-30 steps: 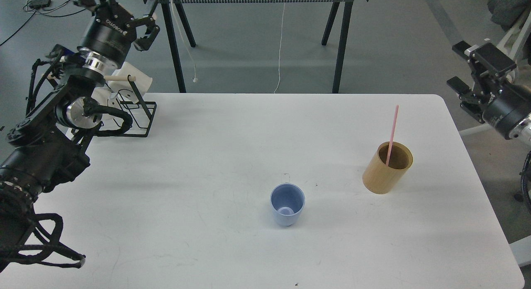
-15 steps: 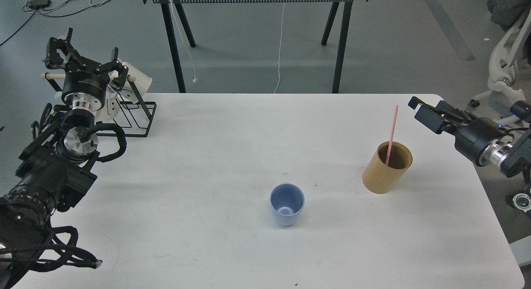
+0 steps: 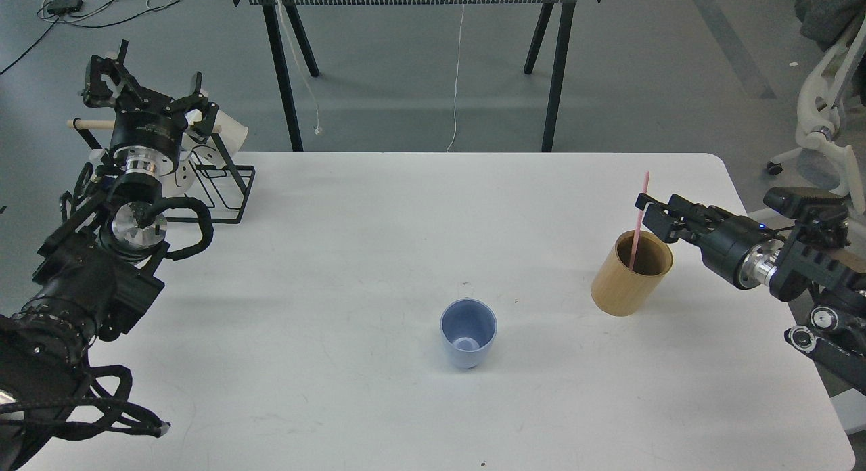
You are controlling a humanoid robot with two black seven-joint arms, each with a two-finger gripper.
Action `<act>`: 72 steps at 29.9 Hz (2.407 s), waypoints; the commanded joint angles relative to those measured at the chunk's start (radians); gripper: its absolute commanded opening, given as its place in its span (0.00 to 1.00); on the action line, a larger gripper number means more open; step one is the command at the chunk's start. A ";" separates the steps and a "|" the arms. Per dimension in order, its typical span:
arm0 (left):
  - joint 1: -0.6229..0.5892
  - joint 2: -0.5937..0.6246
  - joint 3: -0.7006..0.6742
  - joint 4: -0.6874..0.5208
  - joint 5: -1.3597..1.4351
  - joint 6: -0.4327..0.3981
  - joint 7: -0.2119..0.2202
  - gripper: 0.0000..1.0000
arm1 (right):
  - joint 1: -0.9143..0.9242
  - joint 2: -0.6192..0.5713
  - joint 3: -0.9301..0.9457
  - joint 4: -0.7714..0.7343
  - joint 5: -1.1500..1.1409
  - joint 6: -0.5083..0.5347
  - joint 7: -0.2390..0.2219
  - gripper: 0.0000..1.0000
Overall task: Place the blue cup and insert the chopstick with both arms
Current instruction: 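Reach the right gripper to the pink straw in the tan cup, then pull the pink straw up out of the tan cup with the right gripper, then lower the pink straw into the blue cup with the right gripper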
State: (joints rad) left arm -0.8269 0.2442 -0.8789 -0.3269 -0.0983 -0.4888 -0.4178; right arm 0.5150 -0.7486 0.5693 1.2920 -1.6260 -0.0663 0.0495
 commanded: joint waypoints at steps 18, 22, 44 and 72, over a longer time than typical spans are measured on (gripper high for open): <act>-0.015 0.012 -0.005 0.000 0.000 0.000 0.001 1.00 | 0.031 0.005 -0.063 -0.014 0.005 -0.006 -0.002 0.00; -0.015 0.032 -0.006 0.000 -0.001 0.000 0.001 1.00 | 0.031 -0.076 -0.052 0.070 0.006 -0.007 -0.002 0.00; -0.020 0.061 -0.008 -0.035 -0.001 0.000 0.001 1.00 | 0.274 0.108 0.038 0.257 0.091 0.016 0.007 0.01; -0.015 0.109 -0.003 -0.066 -0.001 0.000 -0.007 1.00 | 0.093 0.221 -0.120 0.230 0.068 0.010 0.009 0.01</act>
State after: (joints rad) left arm -0.8437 0.3537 -0.8810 -0.3913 -0.0998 -0.4887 -0.4230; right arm 0.6140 -0.5276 0.4508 1.5222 -1.5579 -0.0568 0.0584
